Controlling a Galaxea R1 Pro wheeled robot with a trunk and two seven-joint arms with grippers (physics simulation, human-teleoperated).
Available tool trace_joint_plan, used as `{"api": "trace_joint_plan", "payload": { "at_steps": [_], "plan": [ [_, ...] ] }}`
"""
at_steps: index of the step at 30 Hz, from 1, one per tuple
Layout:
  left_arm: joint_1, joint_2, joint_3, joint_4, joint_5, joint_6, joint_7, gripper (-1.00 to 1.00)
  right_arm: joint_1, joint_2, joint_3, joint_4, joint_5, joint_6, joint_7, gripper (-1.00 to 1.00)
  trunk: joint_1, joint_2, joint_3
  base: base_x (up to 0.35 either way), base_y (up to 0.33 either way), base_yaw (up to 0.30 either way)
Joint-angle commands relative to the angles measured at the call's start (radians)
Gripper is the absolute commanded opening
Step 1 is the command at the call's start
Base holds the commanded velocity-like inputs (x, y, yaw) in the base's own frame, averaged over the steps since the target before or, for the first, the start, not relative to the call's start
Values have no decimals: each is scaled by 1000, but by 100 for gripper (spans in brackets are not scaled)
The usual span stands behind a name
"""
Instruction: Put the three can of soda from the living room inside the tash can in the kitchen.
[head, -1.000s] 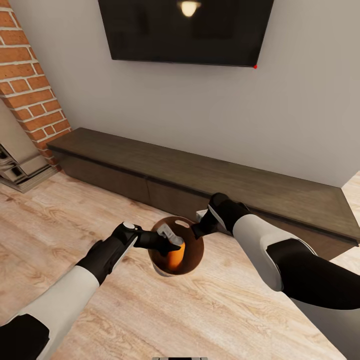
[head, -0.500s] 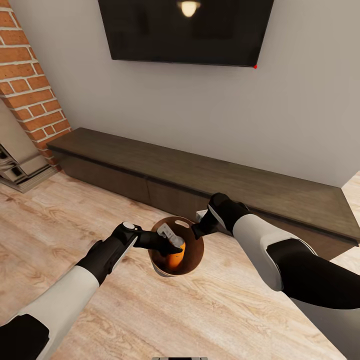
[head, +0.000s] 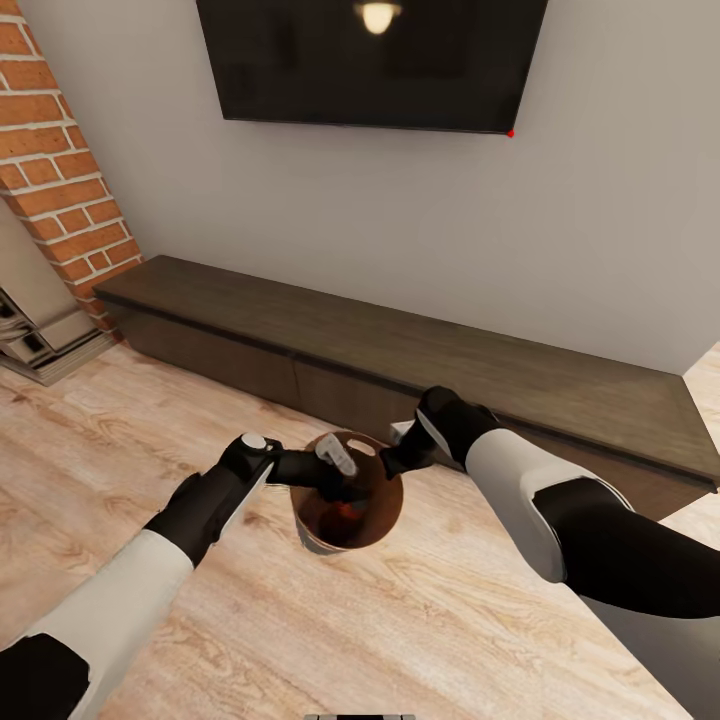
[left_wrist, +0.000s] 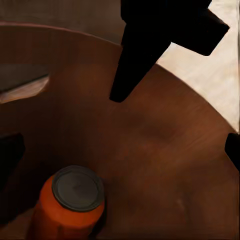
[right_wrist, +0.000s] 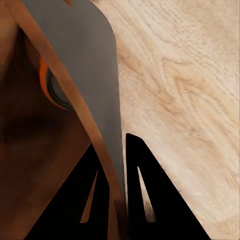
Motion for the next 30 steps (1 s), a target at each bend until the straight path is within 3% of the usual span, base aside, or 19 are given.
{"api": "trace_joint_plan", "payload": {
  "at_steps": [1, 3, 5, 6, 7, 8, 9, 12, 13, 15, 18, 19, 21, 22, 24, 26, 27, 29, 30],
  "plan": [
    [7, 13, 3, -50, 3, 3, -12, 100, 1, 0, -15, 0, -38, 8, 6, -100, 0, 0, 0, 0, 0, 0],
    [31, 46, 10, -115, 8, 8, -55, 100, 1, 0, -15, 0, -38, 8, 6, -100, 0, 0, 0, 0, 0, 0],
    [58, 102, 67, -206, 20, 22, -125, 100, 3, 0, -16, 0, -38, 8, 7, -100, 0, 0, 0, 0, 0, 0],
    [66, 117, 93, -227, 23, 24, -140, 100, 4, 0, -17, 0, -37, 8, 7, -100, 0, 0, 0, 0, 0, 0],
    [90, 144, 153, -266, 27, 28, -169, 100, 5, 0, -19, 0, -37, 8, 7, -100, 0, 0, 0, 0, 0, 0],
    [105, 156, 187, -285, 28, 29, -185, 100, 5, 0, -19, 1, -37, 8, 7, -100, 0, 0, 0, 0, 0, 0],
    [136, 175, 254, -321, 30, 31, -216, 100, 6, 0, -20, 1, -37, 8, 7, -100, 0, 0, 0, 0, 0, 0],
    [206, 204, 421, -388, 32, 33, -301, 100, 10, -19, -20, -2, -34, 8, 7, -100, 0, 0, 0, 0, 0, 0],
    [216, 209, 457, -399, 32, 32, -321, 100, 10, -23, -19, -2, -34, 8, 7, -100, 0, 0, 0, 0, 0, 0],
    [246, 218, 614, -427, 32, 31, -403, 100, 17, -48, -18, -1, -32, 8, 9, -100, 0, 0, 0, 0, 0, 0],
    [260, 216, 744, -435, 28, 30, -436, 100, 38, -64, -18, -5, -30, 8, 7, -100, 0, 0, 0, 0, 0, 0],
    [279, 214, 824, -434, 23, 27, -437, 100, 57, -74, -18, -8, -29, 8, 4, -100, 0, 0, 0, 0, 0, 0],
    [307, 210, 887, -431, 19, 22, -413, 100, 75, -83, -18, -10, -27, 8, 0, -100, 0, 0, 0, 0, 0, 0],
    [363, 198, 945, -426, 19, 5, -325, 100, 96, -100, -17, -12, -26, 8, -2, -100, 0, 0, 0, 0, 0, 0],
    [401, 182, 967, -425, 22, -20, -243, 100, 108, -110, -17, -13, -26, 1, -2, -100, 0, 0, 0, 0, 0, 0],
    [490, 123, 994, -420, 21, -126, -20, 100, 138, -140, -17, -14, -27, -36, 4, -100, 0, 0, 0, 0, 0, 0],
    [507, 109, 997, -417, 20, -152, 18, 100, 144, -147, -17, -14, -27, -43, 6, -100, 0, 0, 0, 0, 0, 0],
    [579, 61, 1003, -364, 16, -281, 128, 100, 168, -171, -17, -15, -27, -67, 8, -100, 0, 0, 0, 0, 0, 0],
    [596, 53, 1004, -340, 16, -320, 145, 100, 174, -176, -17, -15, -27, -71, 8, -100, 0, 0, 0, 0, 0, 0]
  ]
}}
